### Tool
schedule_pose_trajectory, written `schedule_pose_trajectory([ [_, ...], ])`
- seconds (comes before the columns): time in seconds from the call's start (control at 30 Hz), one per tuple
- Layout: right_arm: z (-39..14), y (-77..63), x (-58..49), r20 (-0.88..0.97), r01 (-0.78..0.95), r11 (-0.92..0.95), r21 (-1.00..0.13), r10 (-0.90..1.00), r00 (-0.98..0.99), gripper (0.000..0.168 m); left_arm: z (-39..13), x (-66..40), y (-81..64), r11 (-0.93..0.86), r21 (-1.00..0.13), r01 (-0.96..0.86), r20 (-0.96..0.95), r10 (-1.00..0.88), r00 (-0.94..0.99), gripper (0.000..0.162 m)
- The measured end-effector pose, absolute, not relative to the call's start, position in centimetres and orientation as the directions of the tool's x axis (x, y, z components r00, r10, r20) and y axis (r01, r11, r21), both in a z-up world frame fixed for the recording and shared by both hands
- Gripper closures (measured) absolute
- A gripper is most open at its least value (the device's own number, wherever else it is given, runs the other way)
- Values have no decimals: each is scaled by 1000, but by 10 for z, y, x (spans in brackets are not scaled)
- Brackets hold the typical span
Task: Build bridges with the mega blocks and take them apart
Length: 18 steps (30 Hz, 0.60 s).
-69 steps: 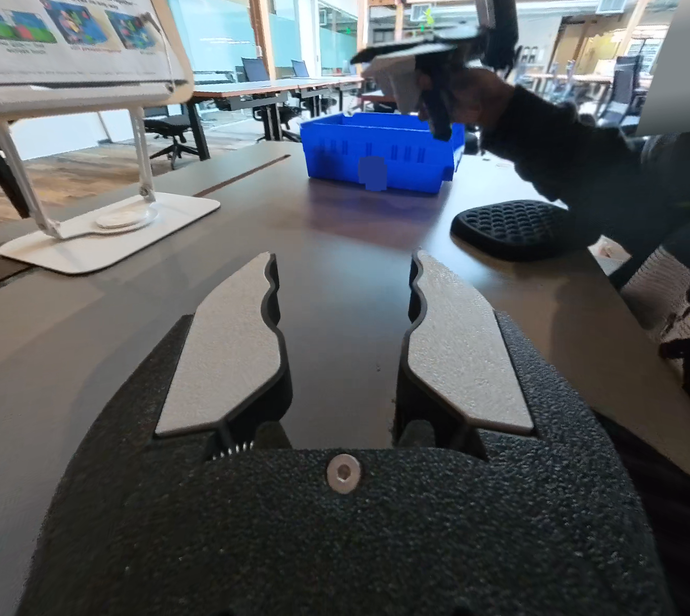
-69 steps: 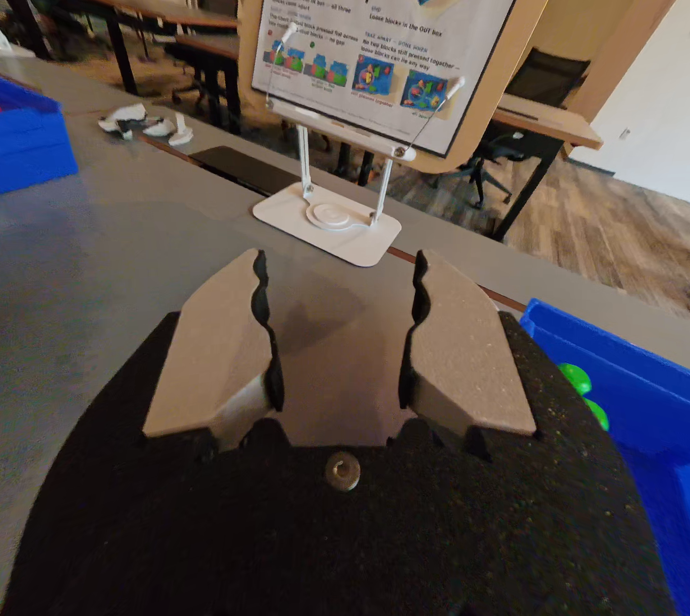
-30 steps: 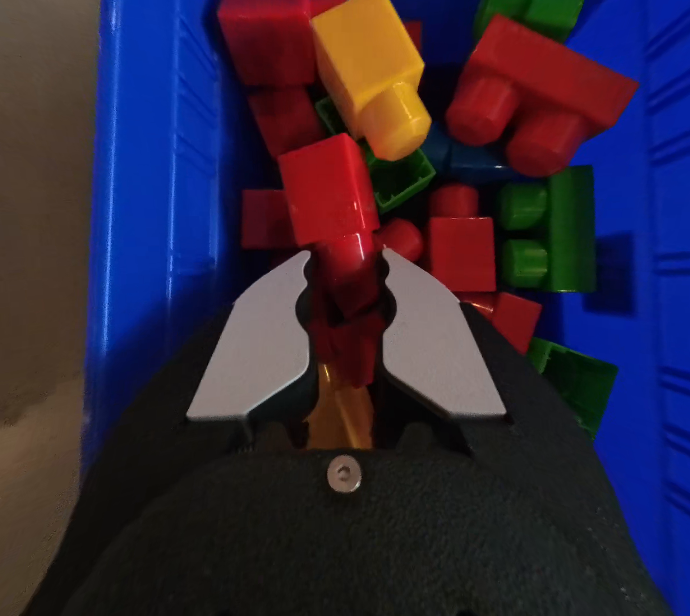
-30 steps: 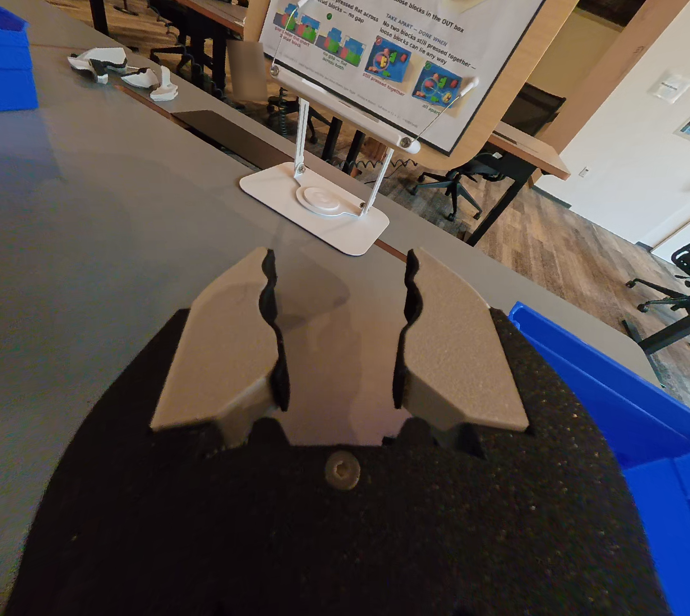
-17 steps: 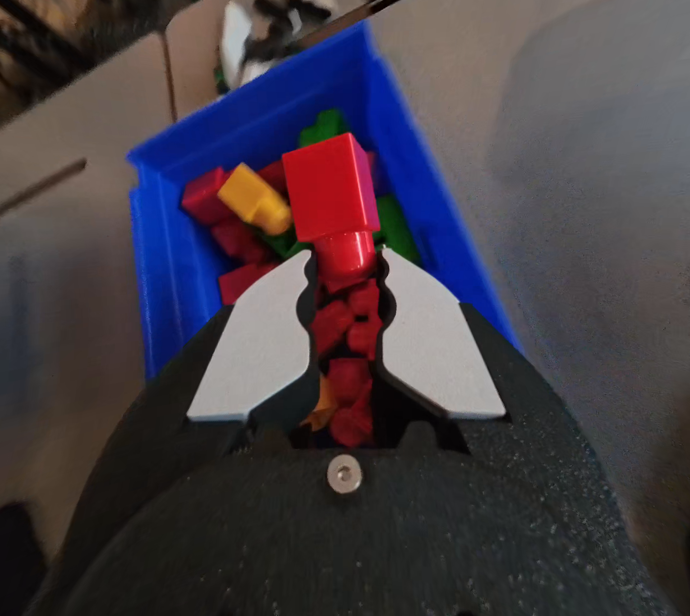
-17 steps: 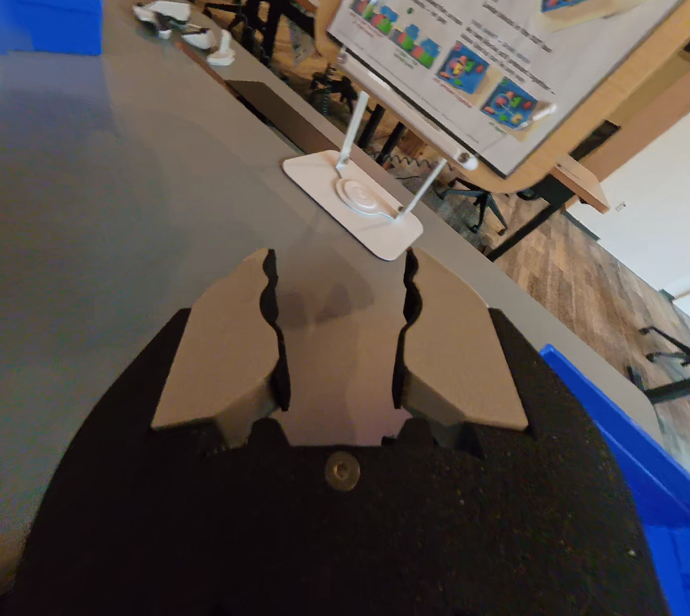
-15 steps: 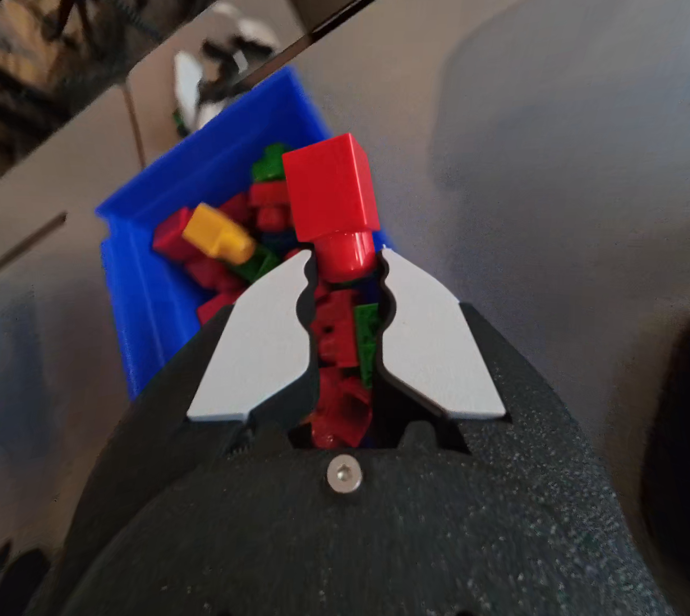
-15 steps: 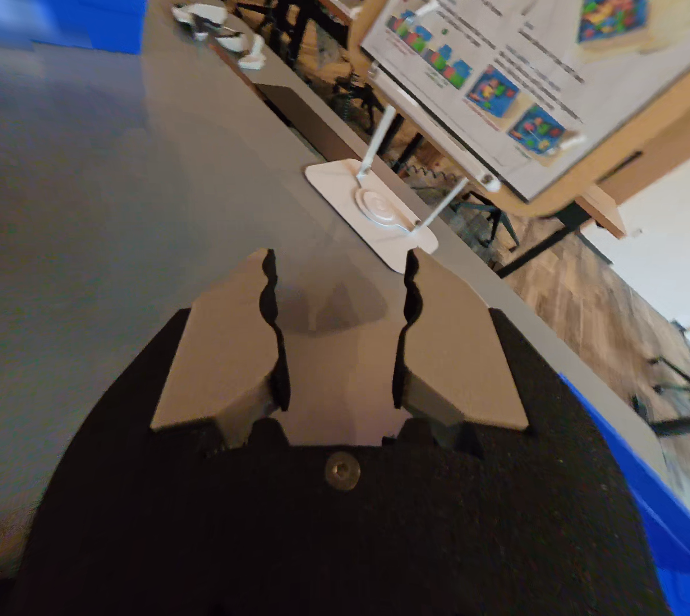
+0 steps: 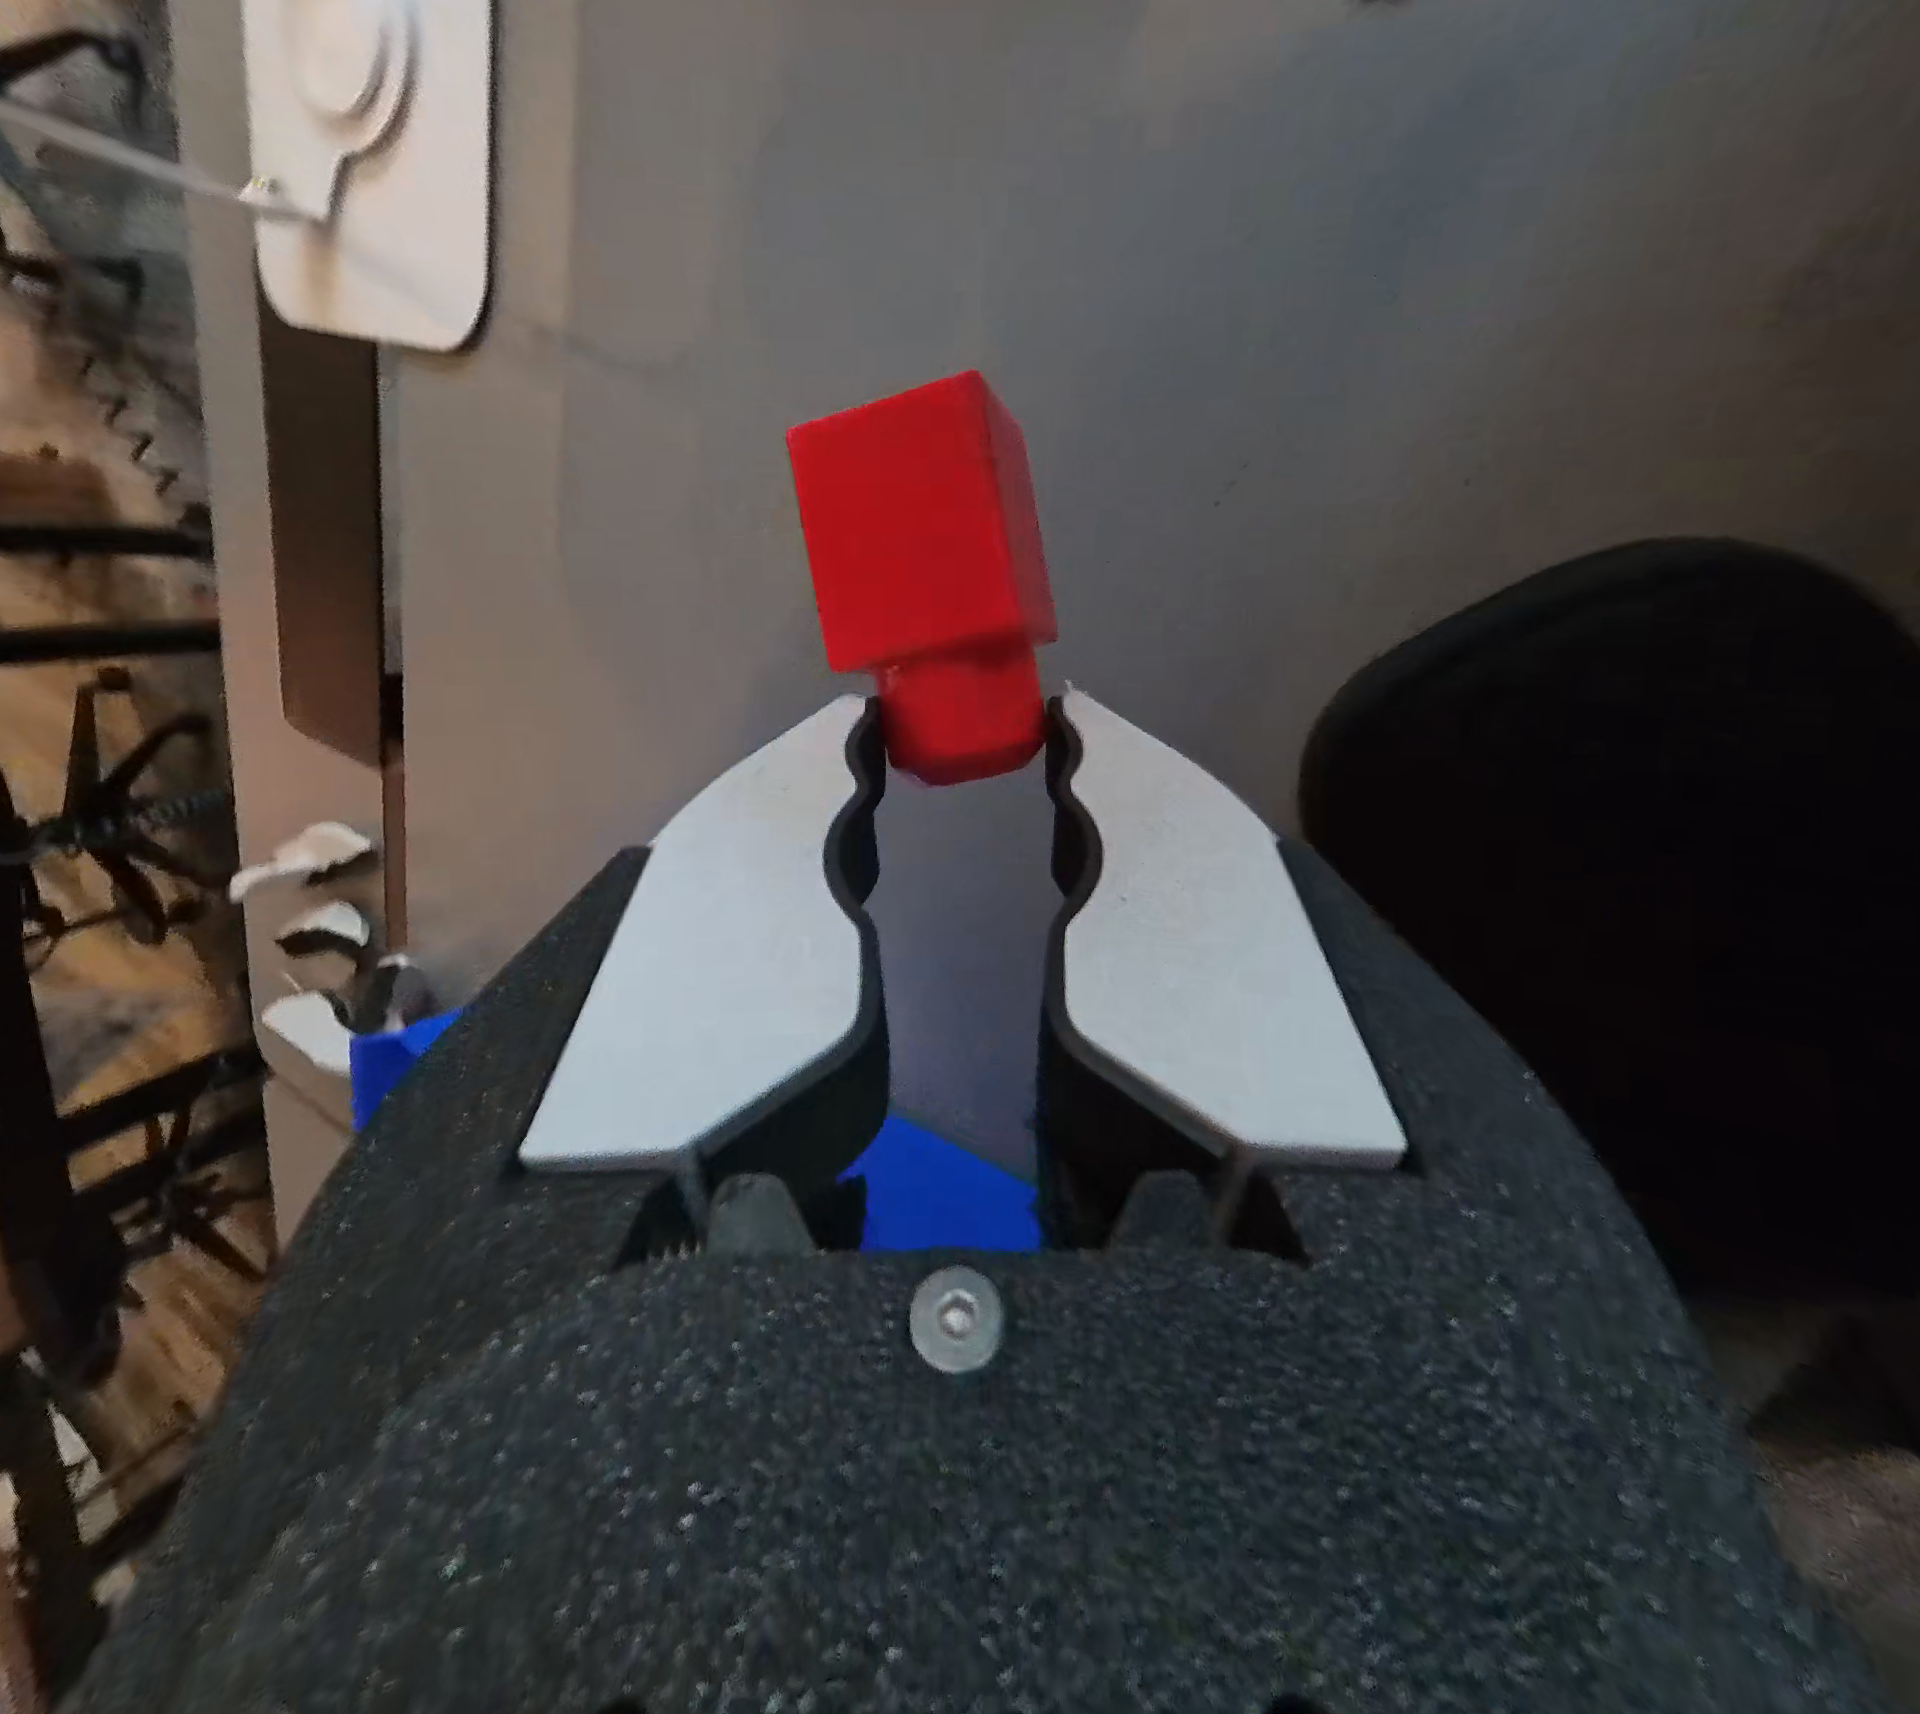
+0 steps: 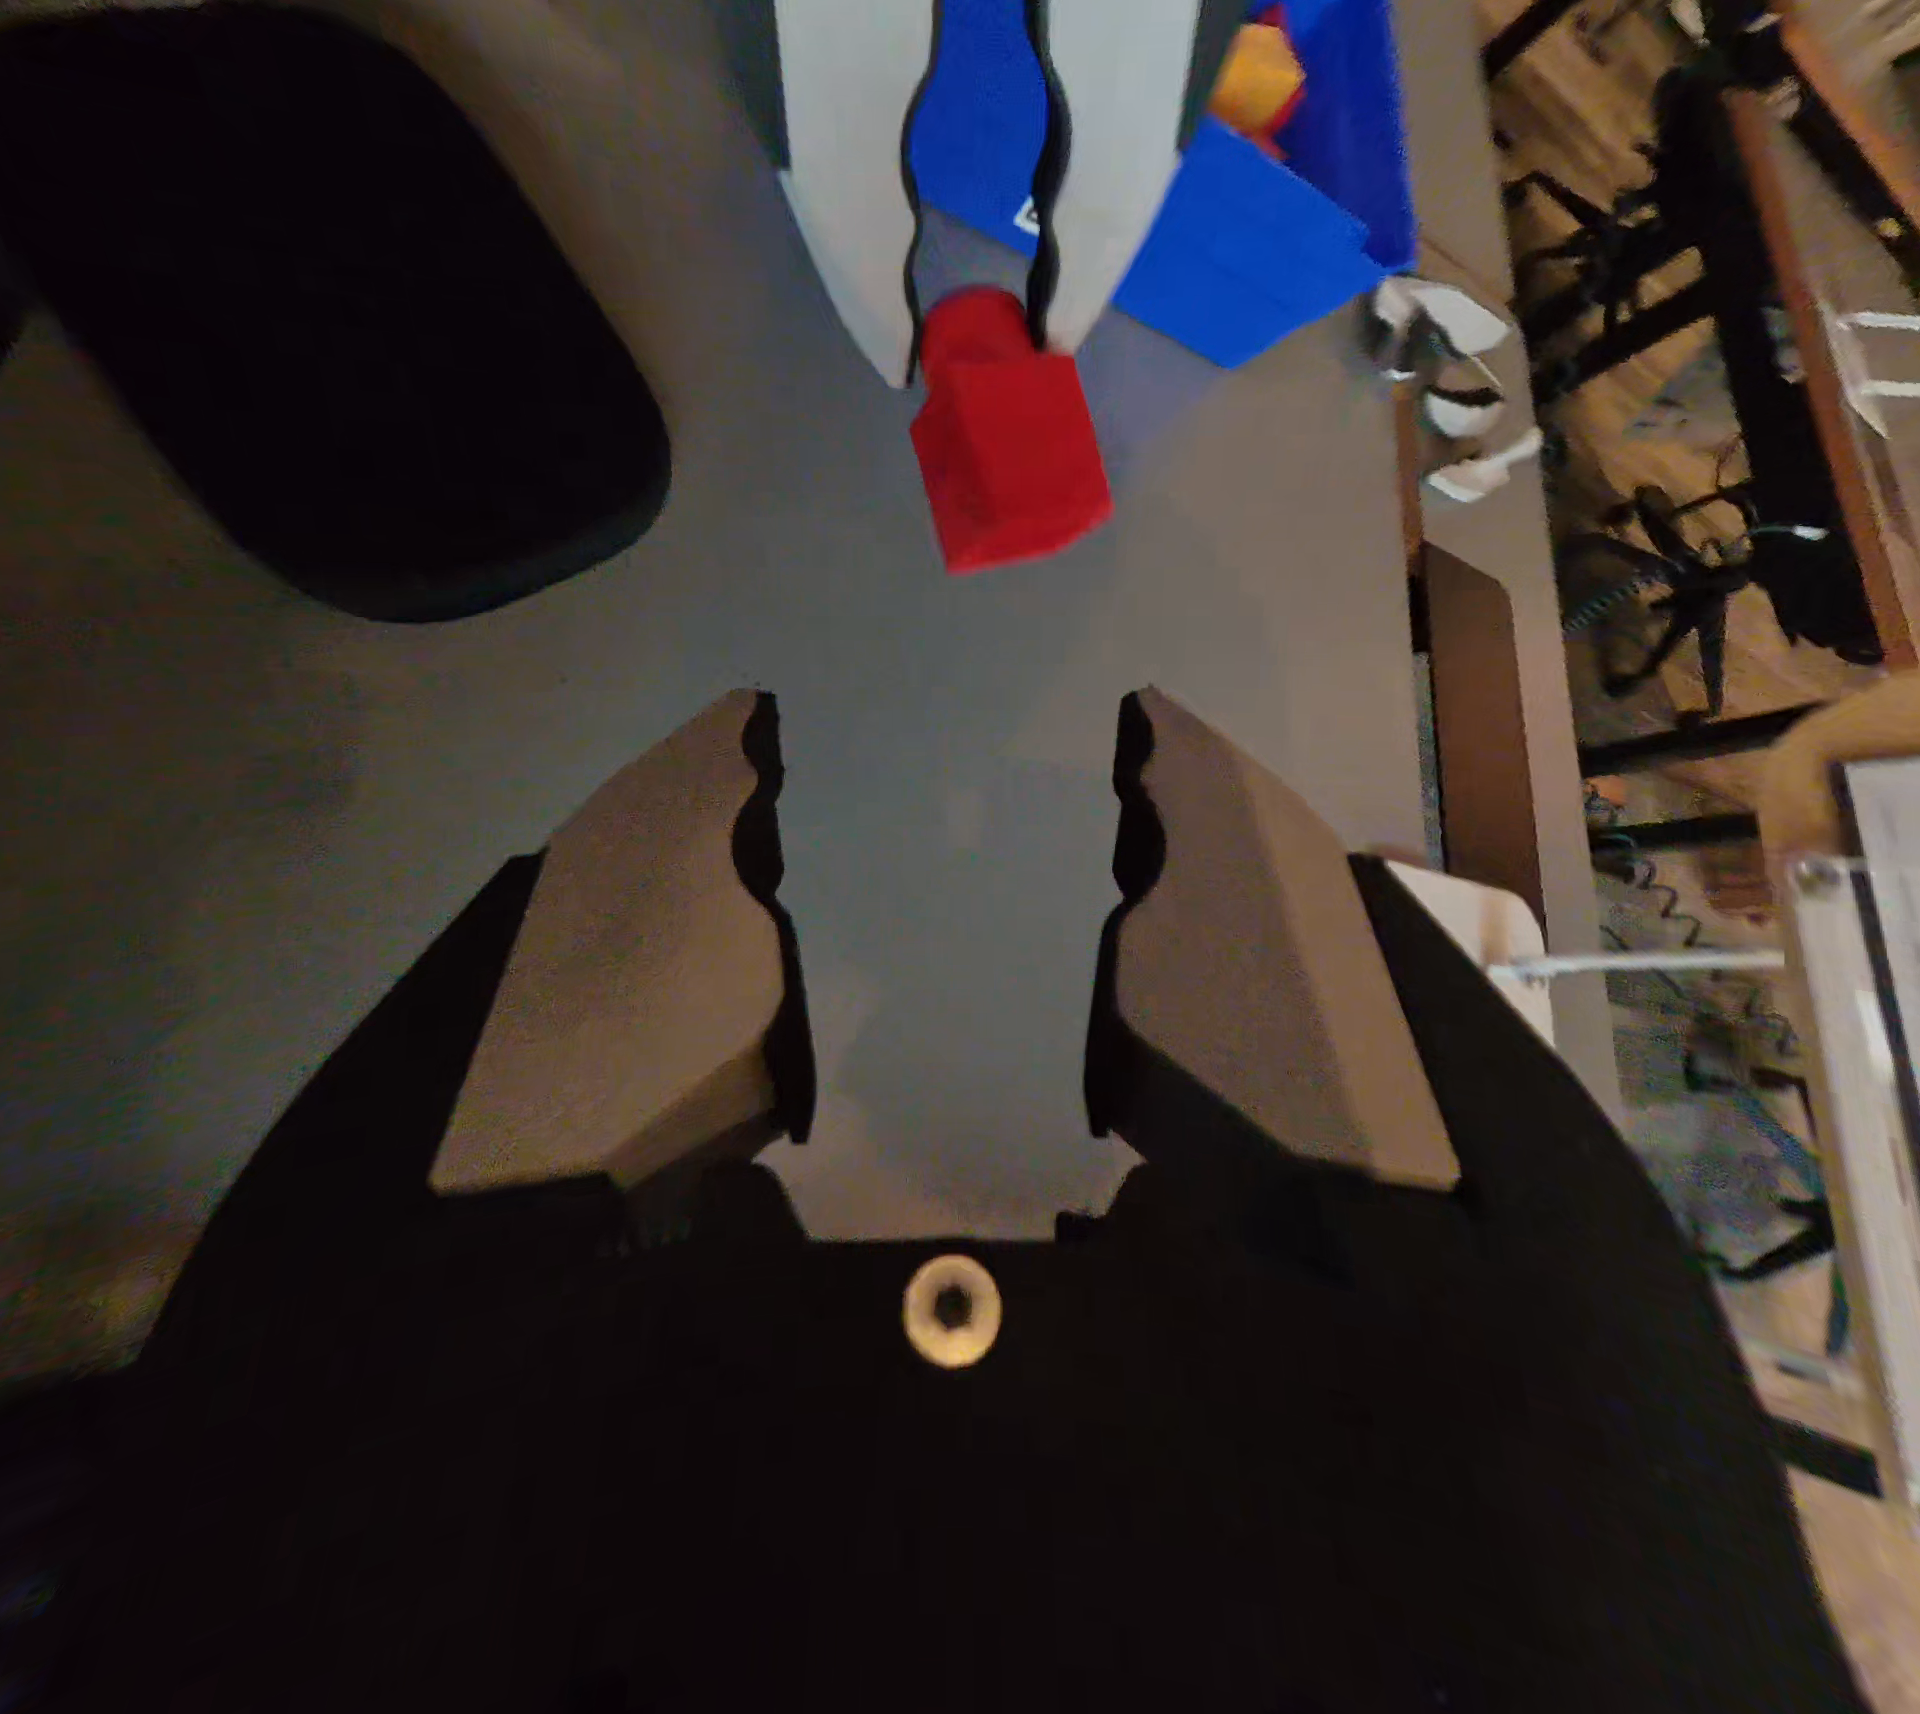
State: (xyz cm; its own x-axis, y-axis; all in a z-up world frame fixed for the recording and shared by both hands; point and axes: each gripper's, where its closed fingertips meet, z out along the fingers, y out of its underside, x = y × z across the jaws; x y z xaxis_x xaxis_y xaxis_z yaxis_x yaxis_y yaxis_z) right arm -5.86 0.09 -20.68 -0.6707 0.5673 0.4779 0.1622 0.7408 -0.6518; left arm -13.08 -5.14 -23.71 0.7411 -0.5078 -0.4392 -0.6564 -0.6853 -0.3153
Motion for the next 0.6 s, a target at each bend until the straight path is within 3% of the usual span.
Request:
schedule_pose_trajectory([
  [0.2,-229,-19,-83,469,134,804,-579,463,-752,109,-242,-105,-42,-633,-323,-704,-401,-582,707,132],
  [0.3,-233,-22,-87,458,117,798,-591,451,-766,132,-244,-98,-43,-620,-348,-703,-374,-596,710,132],
  [0.37,-234,-21,-88,450,108,782,-614,459,-766,133,-241,-97,-42,-609,-385,-693,-367,-588,721,132],
  [0.43,-228,-20,-89,419,100,712,-695,514,-749,134,-231,-98,-38,-597,-480,-643,-366,-530,765,132],
  [0.6,-187,-7,-86,231,13,333,-943,683,-693,134,-182,-104,-23,-361,-867,-343,-238,-304,922,108],
])
